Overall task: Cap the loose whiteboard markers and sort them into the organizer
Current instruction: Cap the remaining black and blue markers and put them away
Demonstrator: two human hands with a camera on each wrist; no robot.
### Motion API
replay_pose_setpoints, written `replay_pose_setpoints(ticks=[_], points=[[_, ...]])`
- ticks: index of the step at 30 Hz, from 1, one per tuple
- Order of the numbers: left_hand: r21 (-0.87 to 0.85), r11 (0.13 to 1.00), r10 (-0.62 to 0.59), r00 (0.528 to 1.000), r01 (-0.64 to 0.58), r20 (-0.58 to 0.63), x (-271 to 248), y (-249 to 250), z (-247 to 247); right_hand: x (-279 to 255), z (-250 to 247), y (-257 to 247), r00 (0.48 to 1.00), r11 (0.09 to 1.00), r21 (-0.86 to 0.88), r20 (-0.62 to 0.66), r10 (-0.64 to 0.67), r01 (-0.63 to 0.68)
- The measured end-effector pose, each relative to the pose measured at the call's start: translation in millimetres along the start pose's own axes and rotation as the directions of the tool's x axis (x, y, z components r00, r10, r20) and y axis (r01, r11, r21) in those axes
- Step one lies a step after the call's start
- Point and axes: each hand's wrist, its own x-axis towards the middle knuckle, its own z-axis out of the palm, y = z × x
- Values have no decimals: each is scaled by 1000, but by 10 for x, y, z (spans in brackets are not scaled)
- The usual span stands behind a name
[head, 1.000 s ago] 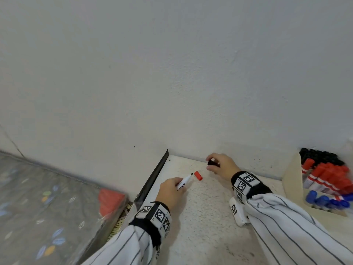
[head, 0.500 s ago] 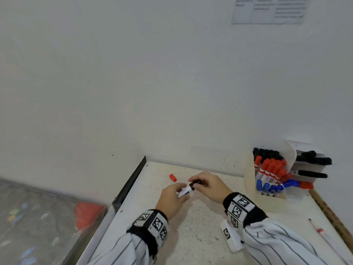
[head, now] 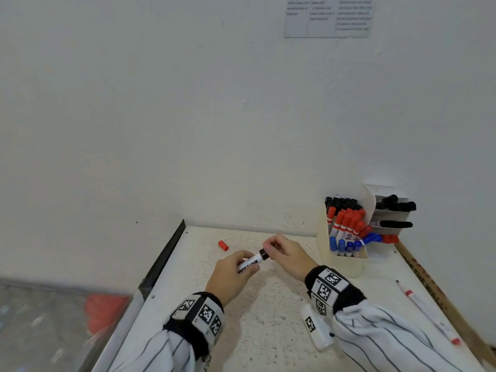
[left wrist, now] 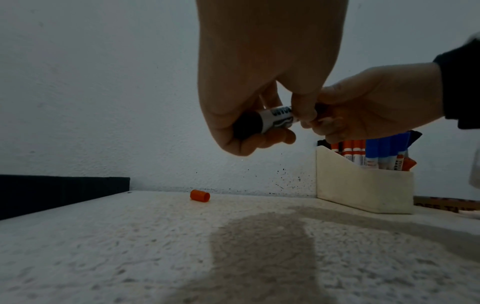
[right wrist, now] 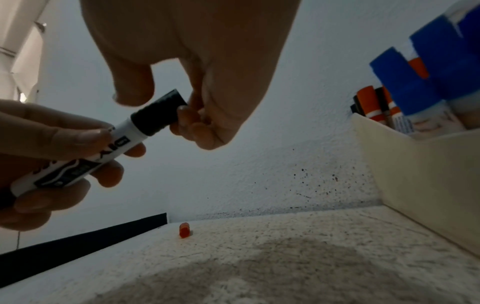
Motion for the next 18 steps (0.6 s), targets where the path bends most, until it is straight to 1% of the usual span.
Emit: replay_pose_setpoints(ticks=[3,8,12,16,18], points=[[6,1000,29,1000,-29,-4,-18,37,40,-34,8,7,996,996,-22,21,83,-83],[-21,999,47,998,-46,42,-58,81,83,-102,-66,50,1000,999,24,-17,25,-24],[-20,998,61,997,-61,40,-57,125,123,-116,-65,44,994,980,168,-18,110,-105],[42,994,98,995,-99,28,-74,207,164,-141,-44,16,989,981,155,-81,126,-113],[125,986,104,994,-108,42,-83,244,171,-153,-46,-2,982,983,119,-109,151,-138]])
